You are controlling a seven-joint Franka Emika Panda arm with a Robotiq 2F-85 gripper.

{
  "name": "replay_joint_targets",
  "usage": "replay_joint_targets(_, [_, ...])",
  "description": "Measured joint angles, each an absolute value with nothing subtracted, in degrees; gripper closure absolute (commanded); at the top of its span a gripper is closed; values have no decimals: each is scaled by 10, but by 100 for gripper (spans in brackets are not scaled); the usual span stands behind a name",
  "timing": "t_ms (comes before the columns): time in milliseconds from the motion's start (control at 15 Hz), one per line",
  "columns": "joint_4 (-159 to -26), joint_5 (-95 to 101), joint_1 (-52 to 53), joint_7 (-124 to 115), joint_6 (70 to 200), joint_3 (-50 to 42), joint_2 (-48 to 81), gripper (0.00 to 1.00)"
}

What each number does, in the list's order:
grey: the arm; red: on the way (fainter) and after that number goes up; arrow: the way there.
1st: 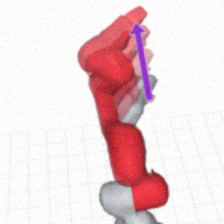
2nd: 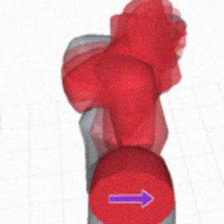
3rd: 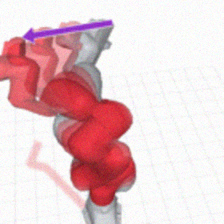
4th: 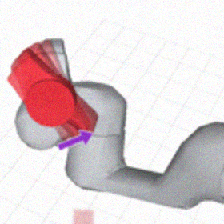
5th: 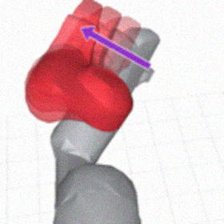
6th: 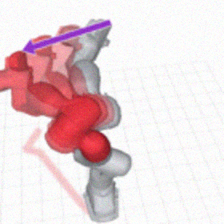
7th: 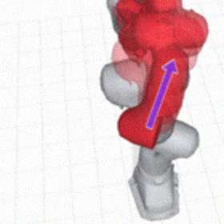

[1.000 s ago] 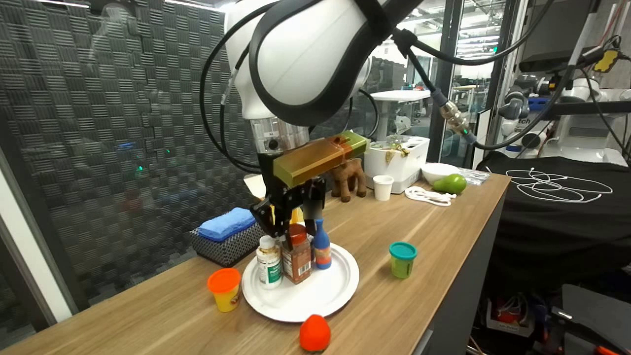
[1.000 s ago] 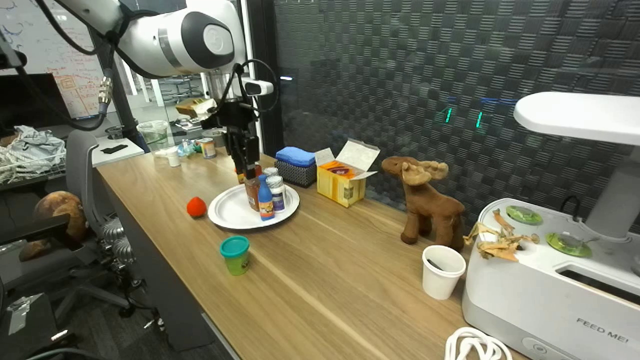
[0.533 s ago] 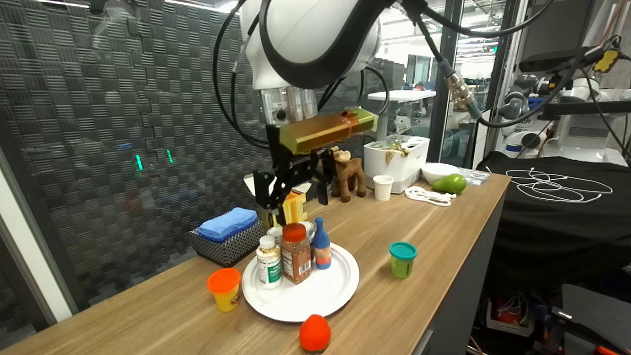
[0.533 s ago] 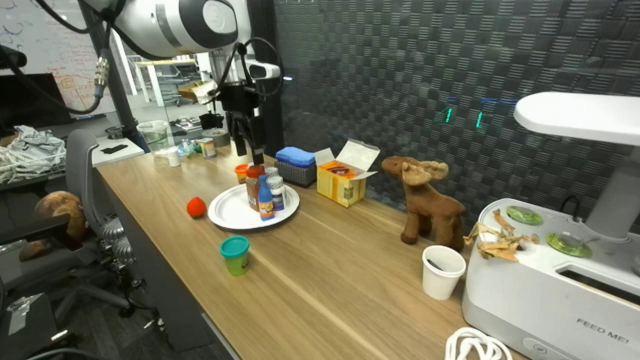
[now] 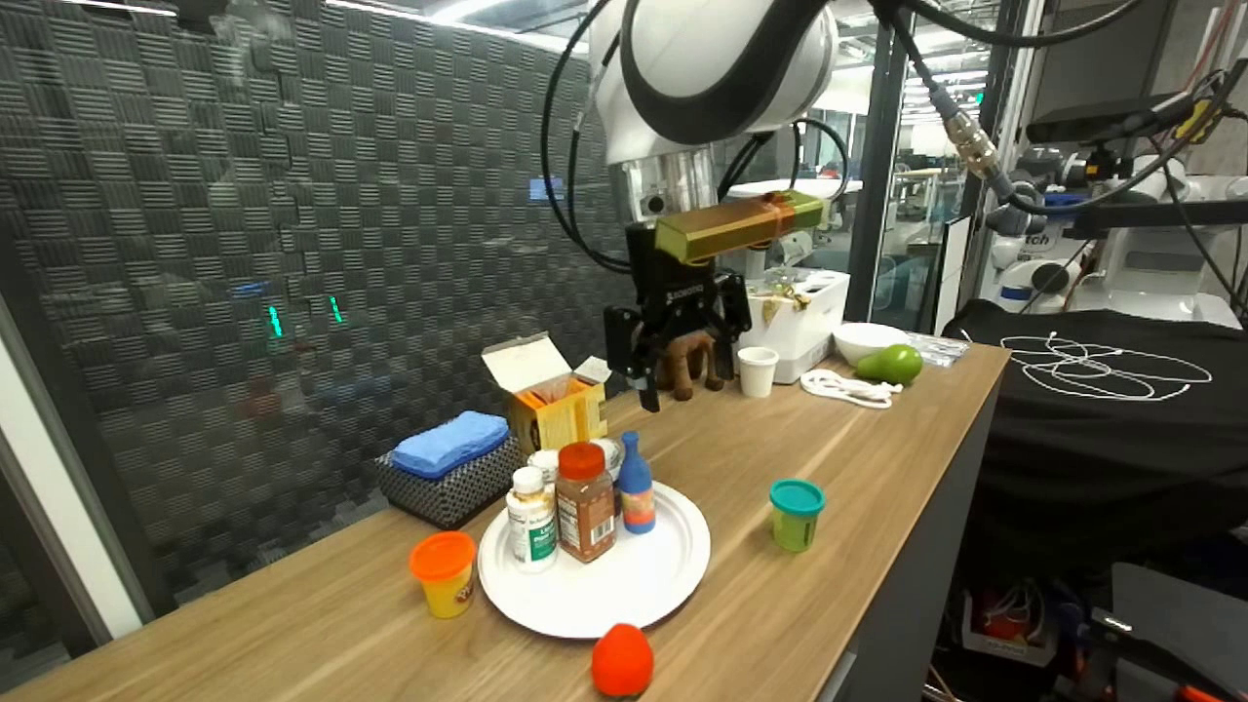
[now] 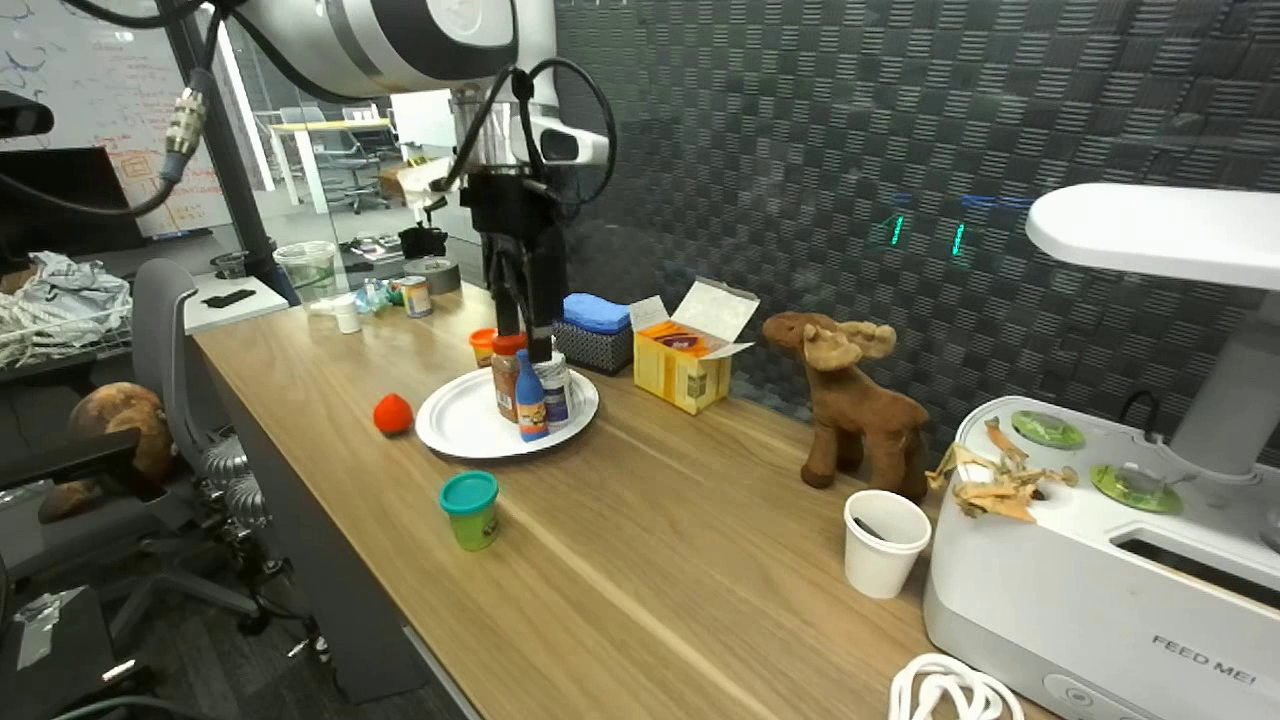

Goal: Put all the bottles and the orange plushie surrounding the white plate on the white plate

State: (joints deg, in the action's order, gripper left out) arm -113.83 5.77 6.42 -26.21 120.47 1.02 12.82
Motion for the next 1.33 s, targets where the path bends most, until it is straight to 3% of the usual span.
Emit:
replay_joint_targets(733, [-1247, -5, 20, -218, 1251, 4, 83, 0])
replay_joint_targets(1333, [-1250, -5, 20, -216, 1251, 3, 88, 0])
